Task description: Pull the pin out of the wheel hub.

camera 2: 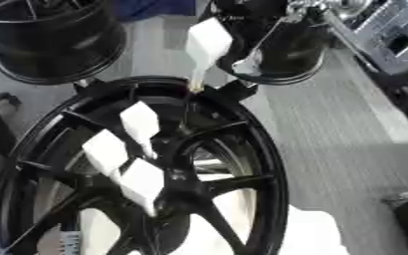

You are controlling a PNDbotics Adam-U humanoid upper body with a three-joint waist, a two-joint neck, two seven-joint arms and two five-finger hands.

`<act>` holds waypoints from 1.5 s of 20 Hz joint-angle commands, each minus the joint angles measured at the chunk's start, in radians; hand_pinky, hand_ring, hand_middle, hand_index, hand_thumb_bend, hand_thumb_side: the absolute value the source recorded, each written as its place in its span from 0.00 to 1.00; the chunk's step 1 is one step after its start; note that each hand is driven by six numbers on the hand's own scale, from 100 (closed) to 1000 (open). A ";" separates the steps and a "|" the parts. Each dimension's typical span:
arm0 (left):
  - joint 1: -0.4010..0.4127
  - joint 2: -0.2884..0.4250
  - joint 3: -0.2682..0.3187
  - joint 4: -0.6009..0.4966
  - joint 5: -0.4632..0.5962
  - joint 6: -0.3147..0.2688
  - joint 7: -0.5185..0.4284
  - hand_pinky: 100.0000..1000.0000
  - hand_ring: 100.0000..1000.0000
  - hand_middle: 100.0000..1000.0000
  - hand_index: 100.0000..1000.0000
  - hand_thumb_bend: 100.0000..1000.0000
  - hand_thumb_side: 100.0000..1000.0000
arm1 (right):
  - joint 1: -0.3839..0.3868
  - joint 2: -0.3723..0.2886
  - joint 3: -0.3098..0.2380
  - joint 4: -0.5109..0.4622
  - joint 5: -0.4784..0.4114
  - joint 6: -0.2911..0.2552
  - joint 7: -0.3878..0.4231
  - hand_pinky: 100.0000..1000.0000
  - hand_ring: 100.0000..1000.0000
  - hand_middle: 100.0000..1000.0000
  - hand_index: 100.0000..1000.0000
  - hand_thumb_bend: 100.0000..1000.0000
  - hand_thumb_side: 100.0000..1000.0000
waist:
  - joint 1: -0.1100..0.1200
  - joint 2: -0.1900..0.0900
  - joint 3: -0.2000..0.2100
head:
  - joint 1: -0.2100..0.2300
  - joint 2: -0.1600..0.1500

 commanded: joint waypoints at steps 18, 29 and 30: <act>-0.016 0.023 0.013 -0.018 -0.010 0.004 0.015 0.72 0.74 0.60 0.83 0.00 0.76 | 0.488 -0.400 -0.376 0.279 0.333 0.028 -0.165 0.91 0.91 0.86 0.86 0.27 0.00 | 0.014 -0.010 0.011 | 0.014 0.007; -0.016 0.022 0.013 -0.018 -0.011 0.005 0.014 0.72 0.74 0.60 0.83 0.00 0.76 | 0.474 -0.363 -0.432 0.208 0.389 0.027 -0.226 0.87 0.78 0.72 0.79 0.00 0.00 | 0.017 -0.016 0.008 | 0.015 0.009; -0.015 0.022 0.013 -0.018 -0.011 0.005 0.014 0.72 0.74 0.60 0.83 0.00 0.76 | 0.468 -0.359 -0.428 0.185 0.377 0.027 -0.242 0.87 0.78 0.71 0.79 0.00 0.00 | 0.018 -0.017 0.008 | 0.015 0.009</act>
